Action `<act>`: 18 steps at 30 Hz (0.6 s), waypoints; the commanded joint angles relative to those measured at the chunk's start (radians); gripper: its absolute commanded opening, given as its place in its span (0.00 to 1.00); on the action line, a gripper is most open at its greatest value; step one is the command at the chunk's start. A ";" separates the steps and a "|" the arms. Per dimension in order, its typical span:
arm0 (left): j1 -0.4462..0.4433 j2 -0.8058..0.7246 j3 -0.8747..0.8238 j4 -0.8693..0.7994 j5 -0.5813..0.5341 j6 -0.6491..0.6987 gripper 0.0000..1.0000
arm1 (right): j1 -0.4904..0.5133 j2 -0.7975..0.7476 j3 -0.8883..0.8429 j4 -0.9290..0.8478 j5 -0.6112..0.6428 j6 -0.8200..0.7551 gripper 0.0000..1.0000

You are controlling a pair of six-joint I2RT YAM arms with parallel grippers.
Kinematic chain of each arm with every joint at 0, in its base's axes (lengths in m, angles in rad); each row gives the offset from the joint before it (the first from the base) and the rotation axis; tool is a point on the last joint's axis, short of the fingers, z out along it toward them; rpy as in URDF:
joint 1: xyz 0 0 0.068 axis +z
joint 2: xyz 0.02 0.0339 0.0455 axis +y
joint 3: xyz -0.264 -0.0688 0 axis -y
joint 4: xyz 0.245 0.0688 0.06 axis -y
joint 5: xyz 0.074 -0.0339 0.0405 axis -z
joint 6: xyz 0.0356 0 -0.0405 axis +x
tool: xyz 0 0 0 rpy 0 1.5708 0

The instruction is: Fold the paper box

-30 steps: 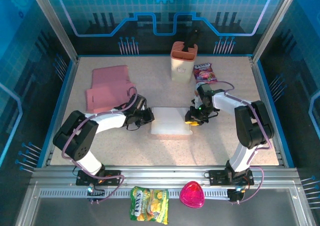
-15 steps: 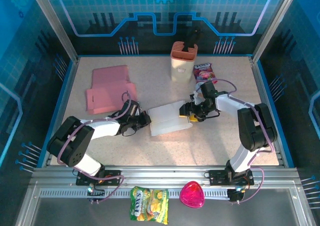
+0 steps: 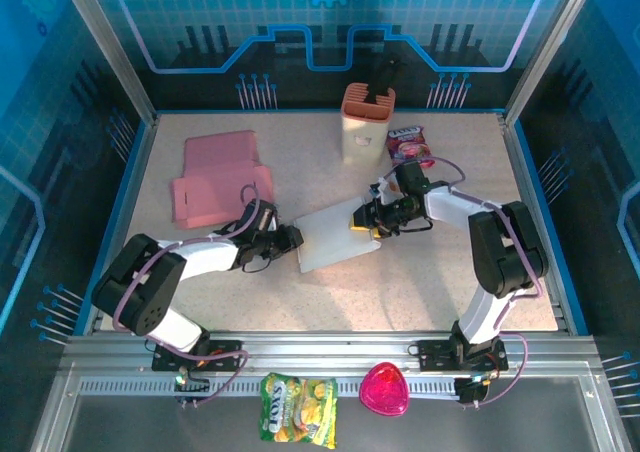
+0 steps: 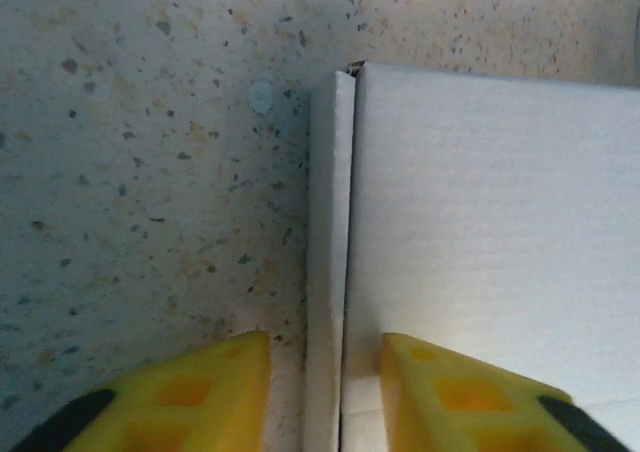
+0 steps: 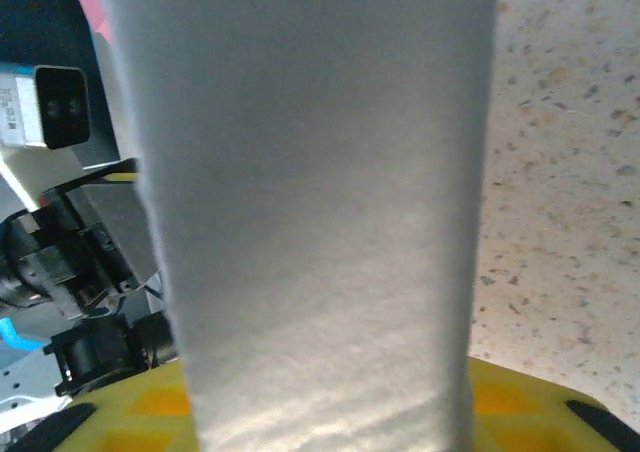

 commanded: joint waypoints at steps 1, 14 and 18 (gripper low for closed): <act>-0.050 -0.127 0.040 -0.037 -0.030 0.123 0.41 | 0.003 -0.055 -0.015 0.002 -0.031 0.089 0.38; -0.406 -0.266 0.276 -0.355 -0.192 1.009 0.56 | -0.089 -0.130 0.002 -0.240 -0.093 0.375 0.30; -0.464 -0.205 0.317 -0.391 -0.295 1.161 0.60 | -0.104 -0.154 0.009 -0.299 -0.114 0.440 0.30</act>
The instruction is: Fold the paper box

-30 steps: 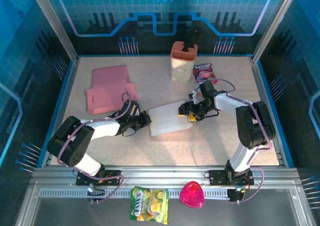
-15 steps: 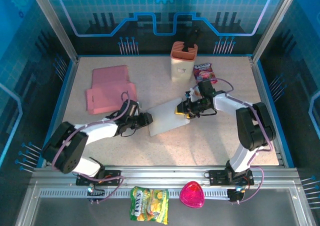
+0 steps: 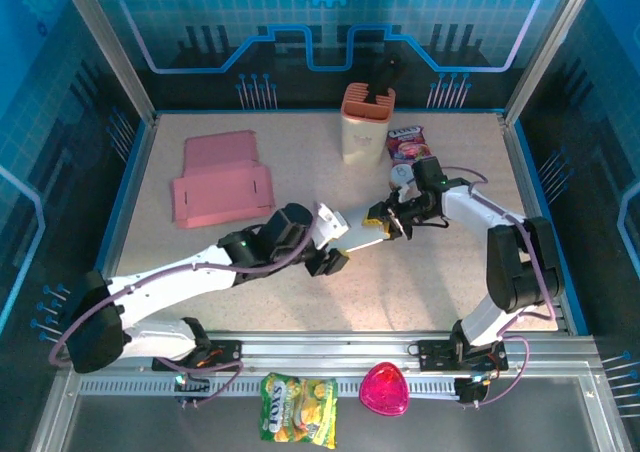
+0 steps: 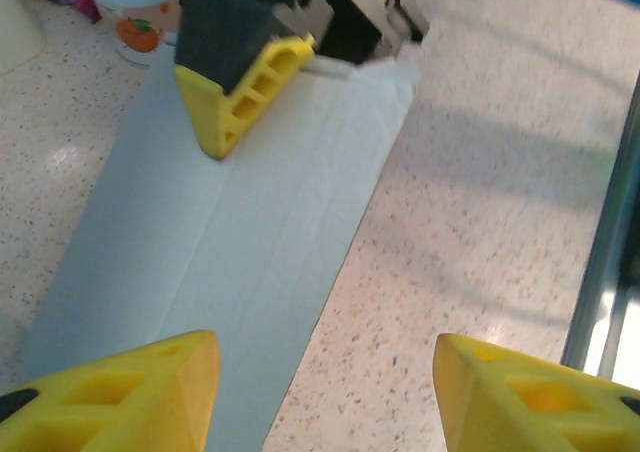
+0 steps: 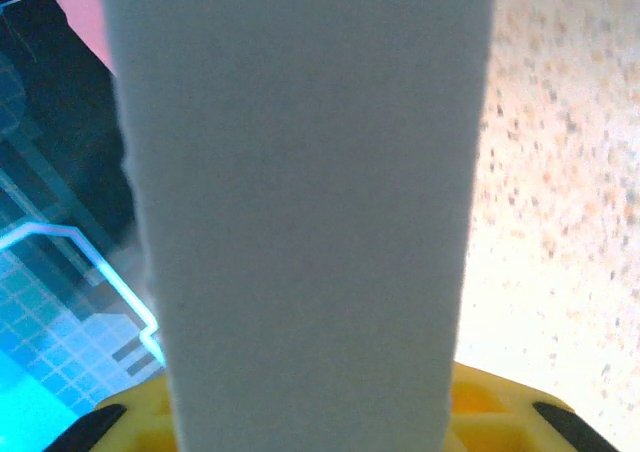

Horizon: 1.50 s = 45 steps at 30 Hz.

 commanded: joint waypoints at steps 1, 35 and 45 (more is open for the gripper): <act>-0.028 0.050 0.045 -0.076 -0.141 0.241 0.61 | -0.022 -0.036 0.014 -0.120 -0.052 0.097 0.30; -0.050 0.204 0.100 -0.081 -0.217 0.400 0.37 | -0.064 -0.093 -0.175 -0.054 -0.190 0.261 0.43; -0.022 0.218 0.177 -0.244 -0.077 0.338 0.29 | -0.115 -0.161 -0.151 -0.028 -0.138 0.302 0.63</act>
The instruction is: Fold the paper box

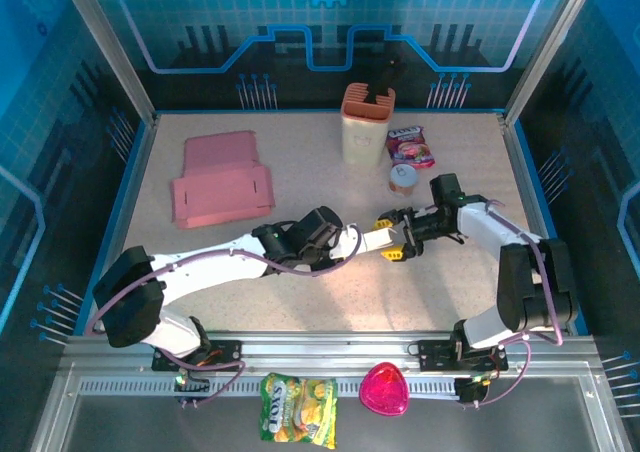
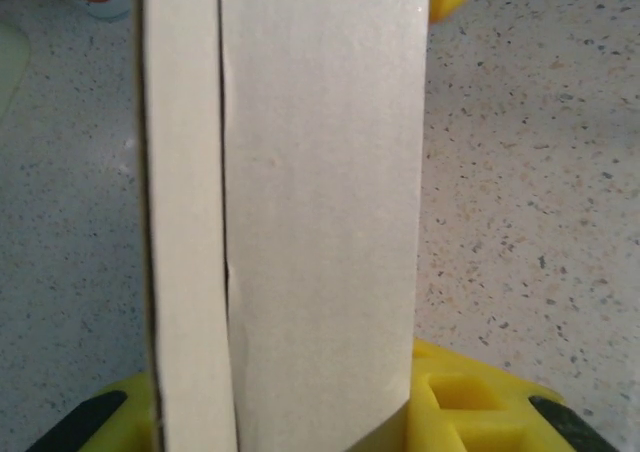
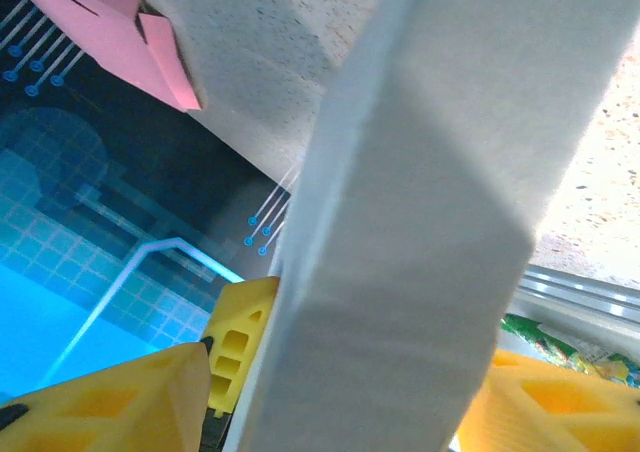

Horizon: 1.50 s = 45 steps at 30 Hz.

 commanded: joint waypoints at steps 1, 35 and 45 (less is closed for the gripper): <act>0.012 0.011 0.049 -0.095 0.082 -0.045 0.28 | -0.019 -0.027 0.009 0.008 0.010 0.039 0.61; 0.124 0.225 0.384 -0.529 0.139 -0.277 0.34 | 0.408 -0.286 0.005 0.258 0.668 0.127 0.61; 0.136 0.196 0.348 -0.492 0.150 -0.297 0.35 | 0.363 -0.402 -0.114 0.273 0.708 0.191 0.57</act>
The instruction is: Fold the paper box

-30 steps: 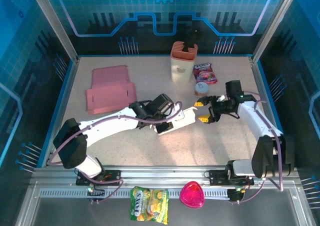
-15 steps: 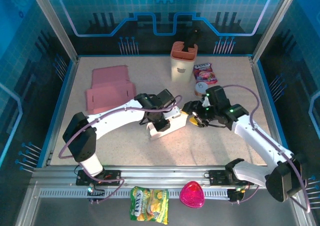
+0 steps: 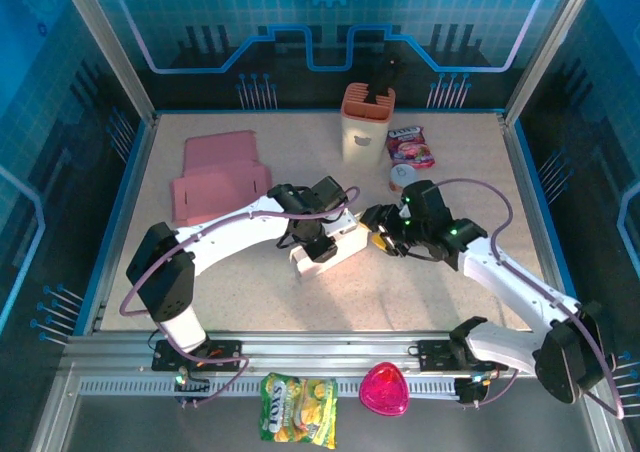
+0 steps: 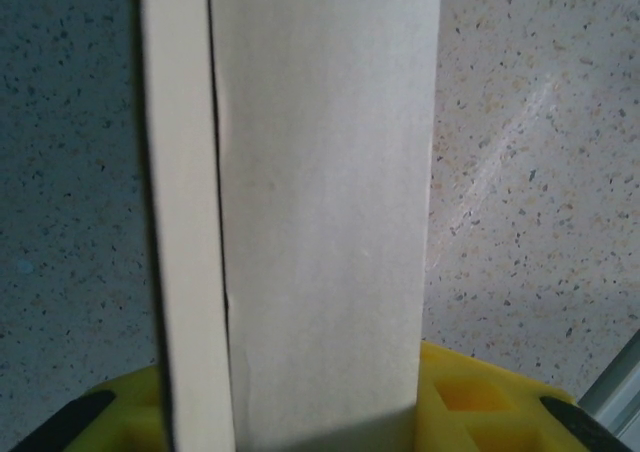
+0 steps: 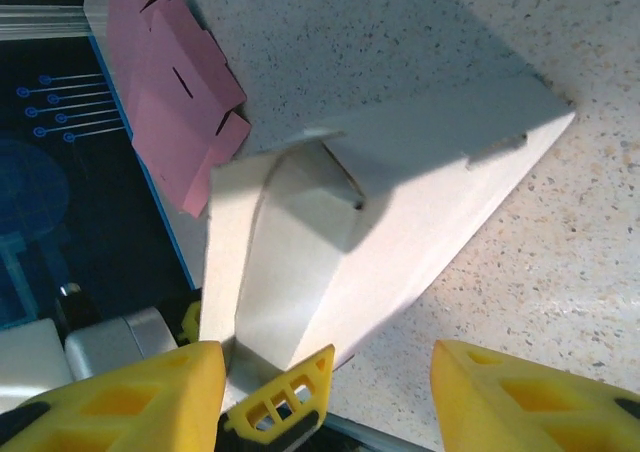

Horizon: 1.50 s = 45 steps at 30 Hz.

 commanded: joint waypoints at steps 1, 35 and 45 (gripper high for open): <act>0.004 -0.027 -0.008 0.042 0.026 -0.014 0.36 | -0.018 -0.017 -0.050 0.042 -0.003 0.046 0.57; 0.004 -0.106 -0.099 0.132 0.063 -0.079 0.42 | 0.055 0.140 -0.023 0.215 0.031 0.060 0.57; 0.002 -0.102 -0.112 0.143 0.075 -0.099 0.42 | 0.066 0.133 -0.065 0.234 0.042 0.071 0.55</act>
